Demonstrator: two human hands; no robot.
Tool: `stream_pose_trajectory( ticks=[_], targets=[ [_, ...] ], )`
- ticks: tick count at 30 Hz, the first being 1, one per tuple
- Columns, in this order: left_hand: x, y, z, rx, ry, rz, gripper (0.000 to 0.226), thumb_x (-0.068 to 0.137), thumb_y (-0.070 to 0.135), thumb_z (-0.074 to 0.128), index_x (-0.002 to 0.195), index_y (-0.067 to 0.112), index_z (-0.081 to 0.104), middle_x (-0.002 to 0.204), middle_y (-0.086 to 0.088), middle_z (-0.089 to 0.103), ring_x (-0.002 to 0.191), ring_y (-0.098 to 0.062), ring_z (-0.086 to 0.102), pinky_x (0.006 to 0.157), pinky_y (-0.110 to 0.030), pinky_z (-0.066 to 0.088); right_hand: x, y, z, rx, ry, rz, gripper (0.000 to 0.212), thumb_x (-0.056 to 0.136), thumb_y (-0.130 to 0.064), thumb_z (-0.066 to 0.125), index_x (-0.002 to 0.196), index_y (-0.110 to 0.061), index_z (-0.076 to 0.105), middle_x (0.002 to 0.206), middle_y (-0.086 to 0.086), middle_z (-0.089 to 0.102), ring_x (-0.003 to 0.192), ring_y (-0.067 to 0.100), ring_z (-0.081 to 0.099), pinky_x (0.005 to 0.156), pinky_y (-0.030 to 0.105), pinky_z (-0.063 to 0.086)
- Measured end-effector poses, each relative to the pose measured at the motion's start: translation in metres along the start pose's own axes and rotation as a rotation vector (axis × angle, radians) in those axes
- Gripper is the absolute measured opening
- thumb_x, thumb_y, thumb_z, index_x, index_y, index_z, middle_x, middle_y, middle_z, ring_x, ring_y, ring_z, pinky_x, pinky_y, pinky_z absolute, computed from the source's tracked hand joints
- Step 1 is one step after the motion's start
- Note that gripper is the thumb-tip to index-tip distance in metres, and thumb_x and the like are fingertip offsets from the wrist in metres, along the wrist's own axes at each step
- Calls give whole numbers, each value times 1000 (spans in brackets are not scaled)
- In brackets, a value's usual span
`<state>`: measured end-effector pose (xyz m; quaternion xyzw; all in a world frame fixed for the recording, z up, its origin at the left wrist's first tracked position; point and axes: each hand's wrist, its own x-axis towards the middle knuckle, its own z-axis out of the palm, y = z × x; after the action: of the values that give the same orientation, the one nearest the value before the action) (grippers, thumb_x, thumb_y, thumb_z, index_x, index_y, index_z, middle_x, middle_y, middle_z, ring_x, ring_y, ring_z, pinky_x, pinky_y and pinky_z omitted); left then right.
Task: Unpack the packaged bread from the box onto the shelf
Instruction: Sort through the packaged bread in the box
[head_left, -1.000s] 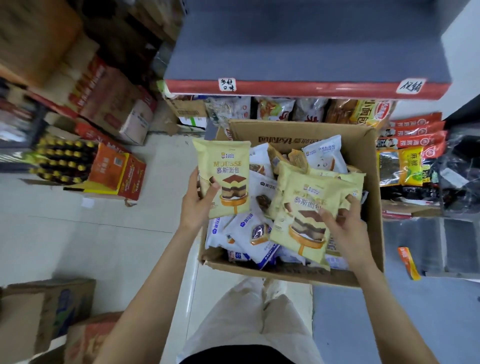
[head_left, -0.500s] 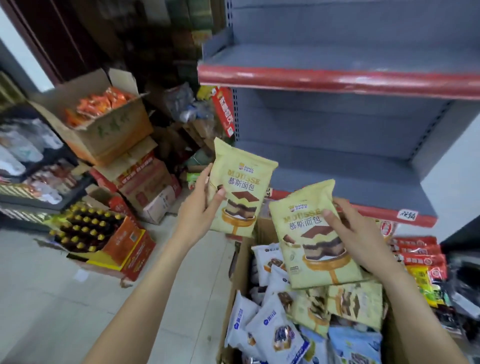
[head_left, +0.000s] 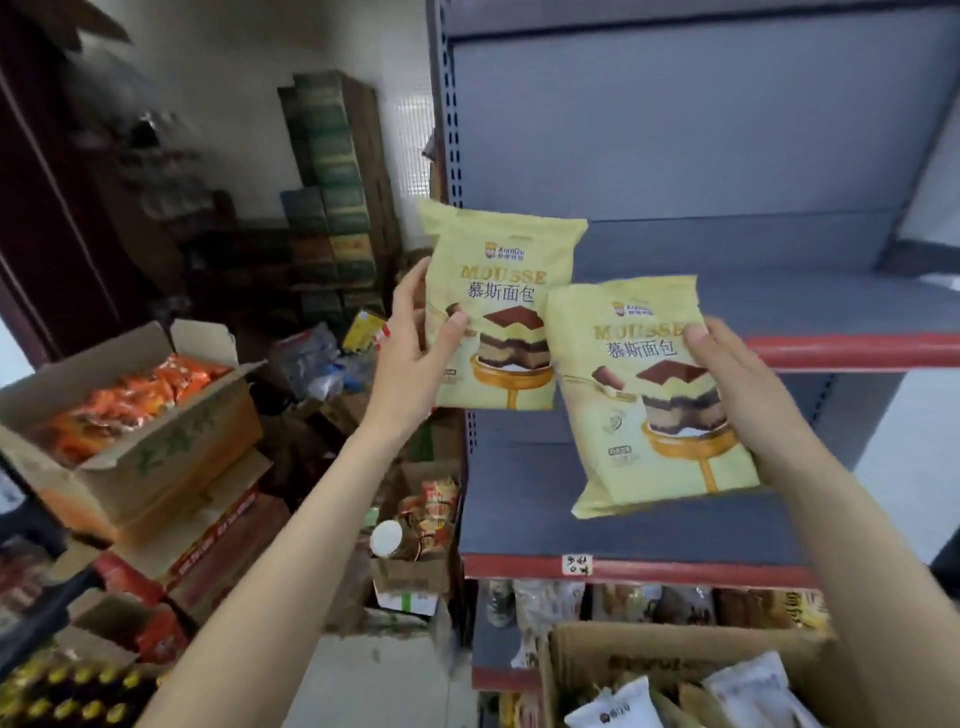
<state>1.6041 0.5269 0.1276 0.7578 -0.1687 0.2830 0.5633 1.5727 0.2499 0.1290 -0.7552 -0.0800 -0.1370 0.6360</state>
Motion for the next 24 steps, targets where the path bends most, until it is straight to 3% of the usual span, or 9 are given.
stream_pose_trajectory(
  ticks=[4, 7, 10, 12, 15, 17, 20, 22, 24],
  targets=[
    [63, 13, 9, -36, -39, 83, 67, 93, 32, 58, 141, 43, 14, 135, 1, 52, 115, -4, 55, 94, -33, 51, 51, -29, 12, 114, 124, -25, 25, 99, -41, 39, 103, -25, 57, 88, -13, 68, 64, 10, 70, 52, 18, 53],
    [103, 9, 20, -82, -93, 98, 75, 92, 26, 59, 146, 34, 8, 135, 7, 49, 113, 4, 54, 96, -37, 50, 91, -44, 13, 115, 159, -63, 23, 100, -42, 35, 101, -28, 53, 93, -14, 65, 62, 4, 69, 51, 16, 50],
    [145, -3, 33, -68, -133, 139, 75, 94, 24, 56, 146, 30, 3, 136, 8, 48, 116, -8, 57, 98, -44, 48, 132, -50, 11, 89, 160, -140, 20, 99, -44, 38, 98, -31, 52, 105, -7, 67, 77, 11, 71, 70, 29, 57],
    [172, -9, 45, -21, -150, 155, 75, 95, 21, 53, 147, 26, -1, 135, 8, 46, 117, -11, 57, 100, -41, 47, 163, -48, 10, 55, 139, -175, 19, 97, -47, 41, 102, -30, 50, 108, -5, 67, 80, 21, 72, 80, 39, 56],
    [210, -28, 60, 20, -209, 133, 74, 95, 24, 54, 146, 31, 1, 132, 10, 49, 115, -9, 58, 99, -37, 48, 202, -38, 11, -48, 122, -199, 23, 95, -49, 44, 112, -34, 43, 105, -9, 65, 92, 19, 68, 85, 36, 51],
    [232, -43, 67, 46, -262, 118, 76, 95, 22, 54, 145, 32, -3, 138, -2, 48, 118, -10, 55, 98, -31, 48, 223, -29, 12, -81, 77, -176, 27, 93, -50, 47, 117, -39, 38, 105, -6, 67, 97, 17, 66, 89, 39, 51],
    [258, -60, 74, 52, -356, 56, 80, 94, 11, 53, 144, 23, -8, 141, -10, 44, 121, -17, 54, 94, -26, 49, 246, -17, 12, -82, 3, -128, 27, 95, -45, 47, 118, -37, 35, 107, 4, 68, 91, 22, 69, 77, 43, 57],
    [271, -70, 75, 97, -427, 7, 87, 91, 10, 59, 145, 24, -9, 133, -9, 50, 117, -21, 57, 96, -34, 48, 255, -15, 12, -67, -39, -105, 27, 97, -39, 47, 119, -32, 34, 105, 6, 67, 84, 20, 69, 59, 36, 57],
    [280, -79, 72, 224, -510, -47, 97, 85, 13, 69, 146, 27, -5, 118, -5, 59, 106, -21, 63, 94, -36, 49, 262, -12, 10, -67, -92, -86, 28, 97, -34, 47, 122, -28, 33, 103, 6, 65, 78, 15, 67, 50, 30, 54]
  ],
)
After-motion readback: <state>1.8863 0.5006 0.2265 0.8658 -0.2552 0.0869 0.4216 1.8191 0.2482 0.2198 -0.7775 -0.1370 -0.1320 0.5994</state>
